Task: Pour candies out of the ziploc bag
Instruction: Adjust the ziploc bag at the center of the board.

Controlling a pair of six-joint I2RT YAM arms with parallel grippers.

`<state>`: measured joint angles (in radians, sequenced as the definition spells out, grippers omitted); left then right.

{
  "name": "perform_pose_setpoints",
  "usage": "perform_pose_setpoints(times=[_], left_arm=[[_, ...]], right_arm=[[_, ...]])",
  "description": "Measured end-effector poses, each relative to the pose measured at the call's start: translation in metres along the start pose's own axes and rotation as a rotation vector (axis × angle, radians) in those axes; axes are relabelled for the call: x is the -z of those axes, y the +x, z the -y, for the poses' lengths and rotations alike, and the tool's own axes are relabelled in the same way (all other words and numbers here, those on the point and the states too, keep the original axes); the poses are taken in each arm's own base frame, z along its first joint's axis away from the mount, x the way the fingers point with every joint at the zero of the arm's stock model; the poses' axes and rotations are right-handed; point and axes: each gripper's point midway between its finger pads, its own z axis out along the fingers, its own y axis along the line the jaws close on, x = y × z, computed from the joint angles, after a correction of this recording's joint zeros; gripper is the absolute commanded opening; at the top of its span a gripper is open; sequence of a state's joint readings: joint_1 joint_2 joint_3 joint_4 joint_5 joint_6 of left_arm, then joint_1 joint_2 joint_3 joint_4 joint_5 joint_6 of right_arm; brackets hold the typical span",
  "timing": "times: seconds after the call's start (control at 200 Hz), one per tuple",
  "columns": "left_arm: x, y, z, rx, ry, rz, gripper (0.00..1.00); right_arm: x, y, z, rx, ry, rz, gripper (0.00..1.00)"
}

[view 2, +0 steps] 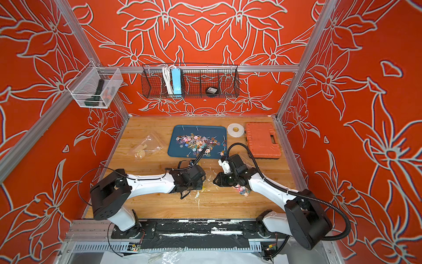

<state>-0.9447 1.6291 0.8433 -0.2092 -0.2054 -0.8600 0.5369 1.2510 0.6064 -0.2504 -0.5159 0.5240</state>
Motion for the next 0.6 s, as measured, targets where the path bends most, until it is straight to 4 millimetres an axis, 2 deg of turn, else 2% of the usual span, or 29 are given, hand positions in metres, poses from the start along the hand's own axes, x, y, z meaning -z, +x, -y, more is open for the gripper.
perform_pose_setpoints(times=[0.18,0.37,0.495,0.601], left_arm=[[0.006,0.018,-0.022,0.023,-0.016,-0.015,0.26],[0.018,0.025,-0.038,0.031,-0.037,-0.025,0.26],[0.024,0.02,-0.032,0.002,-0.035,-0.022,0.26],[0.031,0.007,-0.013,-0.036,-0.007,0.007,0.26]], right_arm=[[0.001,0.0,-0.001,0.001,-0.001,0.002,0.31],[0.001,0.0,0.0,0.001,0.0,0.001,0.31],[0.001,0.001,0.0,-0.001,0.002,-0.001,0.31],[0.001,0.001,0.0,-0.002,0.004,-0.001,0.31]])
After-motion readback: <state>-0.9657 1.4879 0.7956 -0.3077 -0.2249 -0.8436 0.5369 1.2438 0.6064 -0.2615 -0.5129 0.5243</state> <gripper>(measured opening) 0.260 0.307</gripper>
